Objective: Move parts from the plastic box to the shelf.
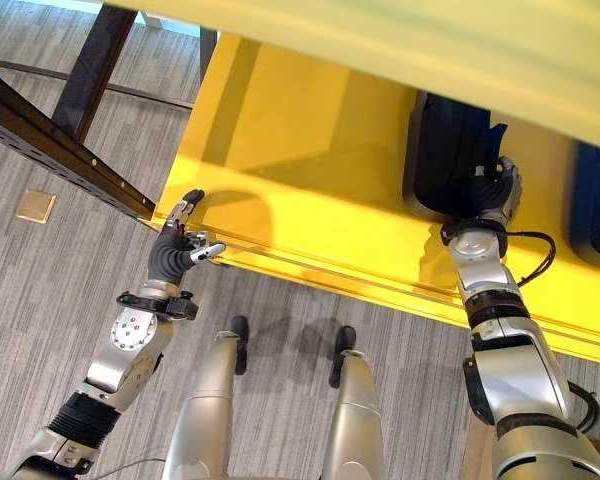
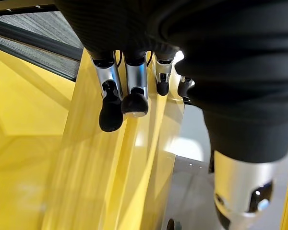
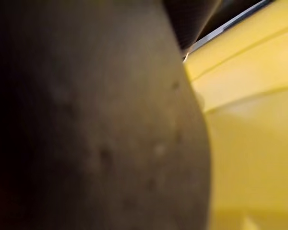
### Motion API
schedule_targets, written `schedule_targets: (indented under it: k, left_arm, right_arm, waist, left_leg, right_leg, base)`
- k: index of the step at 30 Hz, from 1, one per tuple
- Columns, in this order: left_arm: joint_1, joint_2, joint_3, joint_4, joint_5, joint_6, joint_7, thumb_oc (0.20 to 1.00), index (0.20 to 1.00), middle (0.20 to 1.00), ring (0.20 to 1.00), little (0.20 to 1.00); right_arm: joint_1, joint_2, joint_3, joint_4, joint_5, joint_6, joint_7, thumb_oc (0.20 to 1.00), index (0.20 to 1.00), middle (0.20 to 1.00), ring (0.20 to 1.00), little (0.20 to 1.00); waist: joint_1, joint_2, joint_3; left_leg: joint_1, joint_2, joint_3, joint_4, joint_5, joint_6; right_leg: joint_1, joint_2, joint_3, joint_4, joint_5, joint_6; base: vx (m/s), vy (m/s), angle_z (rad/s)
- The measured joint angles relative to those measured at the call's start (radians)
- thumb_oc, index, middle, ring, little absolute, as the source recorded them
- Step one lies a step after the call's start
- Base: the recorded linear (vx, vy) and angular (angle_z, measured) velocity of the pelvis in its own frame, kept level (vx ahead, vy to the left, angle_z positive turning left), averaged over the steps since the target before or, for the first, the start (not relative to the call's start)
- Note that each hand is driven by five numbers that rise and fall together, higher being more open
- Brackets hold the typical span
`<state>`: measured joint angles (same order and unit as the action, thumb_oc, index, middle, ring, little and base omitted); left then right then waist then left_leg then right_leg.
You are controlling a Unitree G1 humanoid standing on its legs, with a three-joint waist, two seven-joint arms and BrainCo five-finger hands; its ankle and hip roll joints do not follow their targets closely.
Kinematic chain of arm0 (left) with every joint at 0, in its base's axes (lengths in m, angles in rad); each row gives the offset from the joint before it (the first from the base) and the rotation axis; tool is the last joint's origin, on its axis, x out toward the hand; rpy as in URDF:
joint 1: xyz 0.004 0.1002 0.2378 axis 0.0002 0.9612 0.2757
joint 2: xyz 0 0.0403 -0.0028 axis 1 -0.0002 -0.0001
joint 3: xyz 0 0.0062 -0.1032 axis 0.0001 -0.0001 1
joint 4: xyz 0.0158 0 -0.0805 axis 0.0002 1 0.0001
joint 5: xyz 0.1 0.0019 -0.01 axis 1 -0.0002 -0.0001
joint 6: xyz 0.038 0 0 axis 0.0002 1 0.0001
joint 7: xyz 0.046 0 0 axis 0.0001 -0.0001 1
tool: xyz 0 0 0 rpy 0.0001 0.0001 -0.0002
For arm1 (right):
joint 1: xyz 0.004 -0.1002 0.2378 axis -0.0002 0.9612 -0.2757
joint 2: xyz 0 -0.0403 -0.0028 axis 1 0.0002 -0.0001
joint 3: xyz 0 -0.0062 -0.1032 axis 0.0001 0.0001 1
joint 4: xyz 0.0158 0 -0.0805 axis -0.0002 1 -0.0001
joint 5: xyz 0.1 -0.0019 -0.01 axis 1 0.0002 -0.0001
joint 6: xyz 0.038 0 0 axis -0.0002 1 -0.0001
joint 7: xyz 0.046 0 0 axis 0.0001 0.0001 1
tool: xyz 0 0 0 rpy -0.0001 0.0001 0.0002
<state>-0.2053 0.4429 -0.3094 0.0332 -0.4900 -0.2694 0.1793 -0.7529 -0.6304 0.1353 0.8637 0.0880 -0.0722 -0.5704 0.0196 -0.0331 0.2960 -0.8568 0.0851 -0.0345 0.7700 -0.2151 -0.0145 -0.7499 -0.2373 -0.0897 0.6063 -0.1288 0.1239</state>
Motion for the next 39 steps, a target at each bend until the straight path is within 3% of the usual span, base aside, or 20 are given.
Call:
schedule_targets:
  k: [13,22,32,39]
  left_arm:
    - [-0.001,0.005,0.018,-0.003,0.000,0.003,-0.004,1.000,1.000,1.000,1.000,1.000]
    - [0.024,0.054,0.026,-0.141,-0.001,0.028,-0.008,1.000,1.000,1.000,1.000,1.000]
    - [-0.029,0.059,0.098,-0.316,-0.001,-0.031,-0.004,1.000,1.000,1.000,1.000,1.000]
    - [-0.083,0.058,0.091,-0.334,0.000,-0.053,0.001,1.000,1.000,1.000,1.000,1.000]
  right_arm:
    - [0.043,-0.001,-0.053,-0.008,-0.004,0.007,-0.020,0.200,0.200,0.200,0.200,0.200]
    - [0.043,-0.001,-0.052,-0.019,-0.016,0.013,-0.017,0.200,0.200,0.200,0.200,0.200]
    - [0.044,0.000,-0.044,-0.018,-0.033,0.012,-0.003,0.200,0.200,0.200,0.200,0.200]
    - [0.044,0.000,-0.044,-0.019,-0.034,0.012,-0.001,0.200,0.200,0.200,0.200,0.200]
  waist:
    - [-0.007,0.001,-0.001]
    - [-0.011,0.001,-0.001]
    - [-0.014,0.001,-0.001]
    - [-0.017,0.000,0.000]
  left_leg:
    - [0.002,0.001,0.003,0.002,0.000,0.000]
    - [0.010,0.002,0.018,0.002,0.002,-0.004]
    - [0.018,0.016,0.022,0.000,-0.002,-0.005]
    - [0.018,0.017,0.022,0.000,-0.001,-0.007]
  right_leg:
    - [-0.003,0.000,0.003,0.009,-0.001,0.000]
    - [-0.009,0.001,0.021,0.019,0.000,0.001]
    - [-0.009,0.014,0.026,0.021,-0.001,-0.001]
    - [-0.009,0.015,0.026,0.021,-0.002,-0.002]
  base:
    - [0.00,0.000,0.00]
    - [-0.02,-0.001,-0.03]
    - [-0.01,0.002,-0.02]
    - [0.00,0.000,0.00]
